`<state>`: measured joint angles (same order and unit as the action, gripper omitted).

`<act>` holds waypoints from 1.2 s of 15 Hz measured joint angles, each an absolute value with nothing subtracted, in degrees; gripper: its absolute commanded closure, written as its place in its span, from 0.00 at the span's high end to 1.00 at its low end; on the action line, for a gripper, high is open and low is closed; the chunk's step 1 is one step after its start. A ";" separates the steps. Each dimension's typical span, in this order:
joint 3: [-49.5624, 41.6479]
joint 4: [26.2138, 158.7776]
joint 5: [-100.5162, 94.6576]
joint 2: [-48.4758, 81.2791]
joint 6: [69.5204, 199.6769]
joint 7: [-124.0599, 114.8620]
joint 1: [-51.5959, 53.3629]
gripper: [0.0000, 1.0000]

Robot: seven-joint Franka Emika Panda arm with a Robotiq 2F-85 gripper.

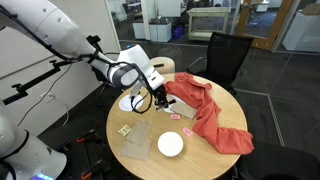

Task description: Take the marker from the white bowl and put it on the table, then return it to the white bowl

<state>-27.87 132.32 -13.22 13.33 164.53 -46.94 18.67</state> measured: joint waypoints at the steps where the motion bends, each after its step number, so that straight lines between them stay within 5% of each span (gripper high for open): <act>1: -26.58 132.77 -13.14 13.13 164.33 -46.57 19.09 0.05; 8: -11.78 134.58 -12.25 14.62 162.41 -43.87 14.59 0.05; 18: -3.20 133.31 -3.30 22.70 159.95 -29.84 11.36 0.05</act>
<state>-3.20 133.31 -3.30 22.70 159.95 -29.84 11.36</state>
